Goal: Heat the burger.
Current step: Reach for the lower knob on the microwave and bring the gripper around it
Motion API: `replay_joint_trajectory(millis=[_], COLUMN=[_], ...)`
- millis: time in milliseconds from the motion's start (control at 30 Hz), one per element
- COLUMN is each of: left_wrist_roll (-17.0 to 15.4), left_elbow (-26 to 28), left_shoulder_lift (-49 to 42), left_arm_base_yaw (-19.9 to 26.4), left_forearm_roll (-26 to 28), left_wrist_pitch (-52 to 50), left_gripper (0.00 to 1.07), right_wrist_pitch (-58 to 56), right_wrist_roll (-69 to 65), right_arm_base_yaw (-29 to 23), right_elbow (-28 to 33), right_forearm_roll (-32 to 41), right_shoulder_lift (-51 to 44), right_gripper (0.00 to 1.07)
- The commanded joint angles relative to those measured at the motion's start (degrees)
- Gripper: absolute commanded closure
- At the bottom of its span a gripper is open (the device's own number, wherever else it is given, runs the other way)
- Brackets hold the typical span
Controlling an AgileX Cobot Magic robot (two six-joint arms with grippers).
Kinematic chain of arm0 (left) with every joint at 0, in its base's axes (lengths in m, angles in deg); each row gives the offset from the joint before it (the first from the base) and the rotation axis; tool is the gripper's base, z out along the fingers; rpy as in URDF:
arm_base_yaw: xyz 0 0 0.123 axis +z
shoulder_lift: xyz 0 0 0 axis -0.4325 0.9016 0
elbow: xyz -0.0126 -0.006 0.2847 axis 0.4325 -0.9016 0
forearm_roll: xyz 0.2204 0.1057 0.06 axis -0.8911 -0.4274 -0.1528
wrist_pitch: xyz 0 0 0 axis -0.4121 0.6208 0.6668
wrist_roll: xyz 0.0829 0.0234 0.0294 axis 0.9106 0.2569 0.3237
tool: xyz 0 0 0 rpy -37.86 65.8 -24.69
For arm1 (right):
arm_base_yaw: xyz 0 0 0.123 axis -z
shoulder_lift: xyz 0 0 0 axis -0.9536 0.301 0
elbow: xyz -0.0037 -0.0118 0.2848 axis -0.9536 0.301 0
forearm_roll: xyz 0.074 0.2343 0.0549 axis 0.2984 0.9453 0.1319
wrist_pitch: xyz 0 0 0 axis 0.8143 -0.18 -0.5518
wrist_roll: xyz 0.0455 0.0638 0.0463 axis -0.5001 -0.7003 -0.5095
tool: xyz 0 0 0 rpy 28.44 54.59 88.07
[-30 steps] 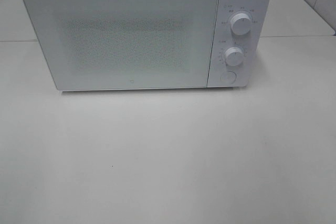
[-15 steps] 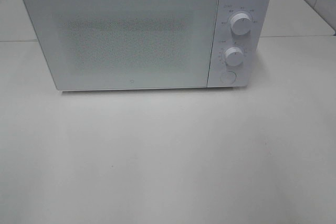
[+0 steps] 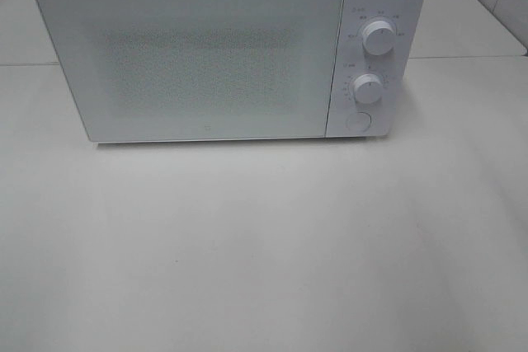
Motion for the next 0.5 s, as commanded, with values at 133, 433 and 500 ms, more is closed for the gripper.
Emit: replay_joint_trajectory(millis=[133, 433, 500], left_wrist_roll=[-0.52, -0.52, -0.52], left_elbow=[-0.11, -0.11, -0.11], left_shoulder_lift=[-1.20, -1.20, -1.20], left_arm_base_yaw=[0.17, 0.17, 0.17], left_forearm_roll=[-0.17, -0.17, -0.17], left_wrist_pitch=[-0.17, -0.17, -0.17], left_gripper=[0.06, 0.06, 0.06], right_wrist_pitch=[20.74, 32.09, 36.04], right_wrist_roll=[-2.01, -2.64, -2.81], right_arm_base_yaw=[0.17, 0.17, 0.17], right_elbow=[5.10, 5.67, 5.67], right_forearm_roll=[-1.32, -4.64, -6.42], right_shoulder_lift=[11.52, 24.47, 28.30], right_gripper=[0.31, 0.06, 0.06])
